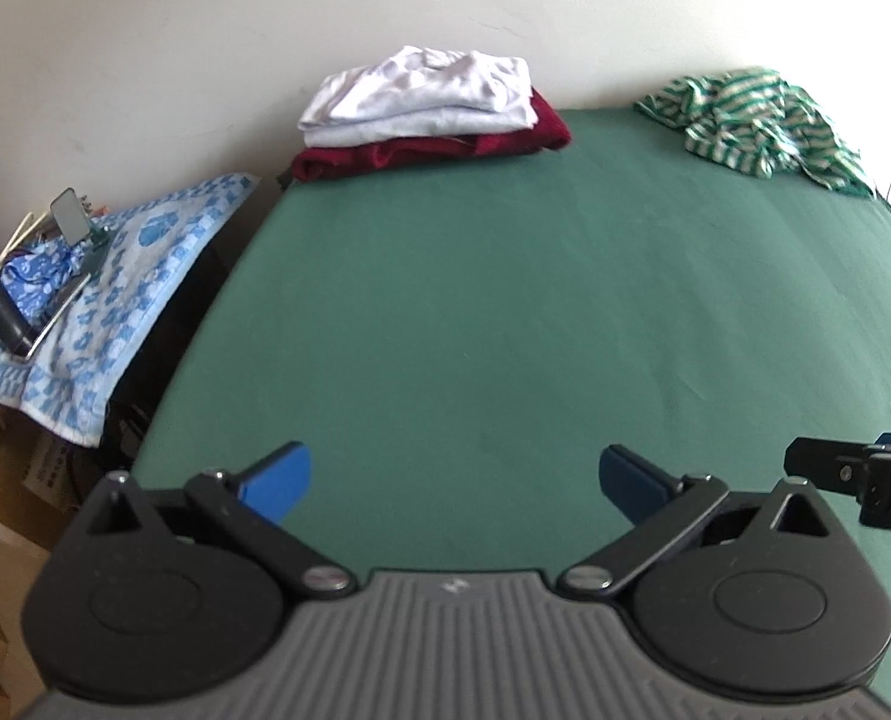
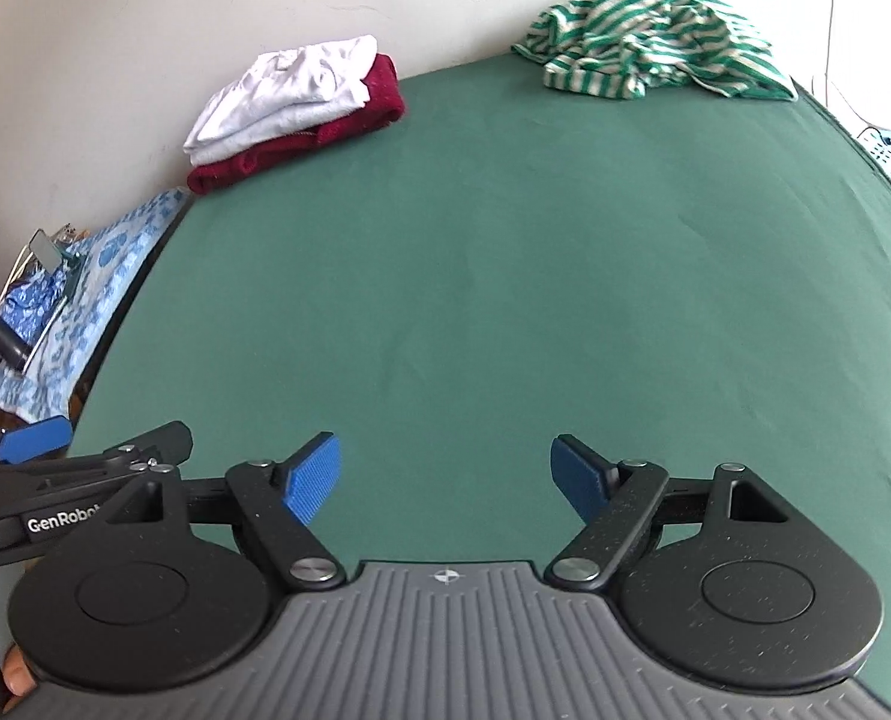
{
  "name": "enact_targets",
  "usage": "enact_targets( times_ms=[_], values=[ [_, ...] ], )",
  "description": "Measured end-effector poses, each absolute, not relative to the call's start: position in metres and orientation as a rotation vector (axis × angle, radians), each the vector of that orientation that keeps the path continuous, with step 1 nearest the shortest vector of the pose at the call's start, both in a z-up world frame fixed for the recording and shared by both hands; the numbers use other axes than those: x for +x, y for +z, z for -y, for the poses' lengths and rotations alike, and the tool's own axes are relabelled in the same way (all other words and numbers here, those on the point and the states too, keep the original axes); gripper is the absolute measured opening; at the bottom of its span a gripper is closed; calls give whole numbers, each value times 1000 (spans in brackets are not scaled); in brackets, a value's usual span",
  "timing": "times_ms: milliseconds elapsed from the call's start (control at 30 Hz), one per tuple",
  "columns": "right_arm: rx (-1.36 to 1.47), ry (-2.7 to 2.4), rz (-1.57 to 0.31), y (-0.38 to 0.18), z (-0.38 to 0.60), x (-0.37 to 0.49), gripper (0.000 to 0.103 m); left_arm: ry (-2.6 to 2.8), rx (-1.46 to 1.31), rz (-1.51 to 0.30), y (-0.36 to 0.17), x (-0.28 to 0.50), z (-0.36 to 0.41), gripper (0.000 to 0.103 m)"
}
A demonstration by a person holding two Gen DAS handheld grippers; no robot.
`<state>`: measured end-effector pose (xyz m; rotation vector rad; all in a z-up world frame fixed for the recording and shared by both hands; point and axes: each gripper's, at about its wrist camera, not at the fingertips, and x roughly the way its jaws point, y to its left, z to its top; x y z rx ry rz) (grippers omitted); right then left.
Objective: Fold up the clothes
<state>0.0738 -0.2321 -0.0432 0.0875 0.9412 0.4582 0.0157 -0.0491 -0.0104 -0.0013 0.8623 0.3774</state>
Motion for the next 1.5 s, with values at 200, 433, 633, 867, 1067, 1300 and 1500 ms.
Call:
enact_targets(
  times_ms=[200,433,633,867,1067,1300,1500],
  values=[
    [54,490,-933,-46,234,59,80,395,25,-867,-7,8,66,102],
    [6,476,-866,-36,200,39,80,399,-19,-848,6,3,31,102],
    [59,365,-852,-31,157,35,84,427,111,-888,13,3,-11,102],
    [80,277,-871,-25,104,24,86,393,118,-853,25,-7,-59,102],
    [80,219,-813,-12,79,3,86,347,61,-819,37,-18,-99,102],
    [67,222,-786,-1,63,1,87,359,22,-782,41,-29,-114,102],
    [54,250,-767,7,54,2,87,394,-22,-769,45,-37,-120,102]
  ],
)
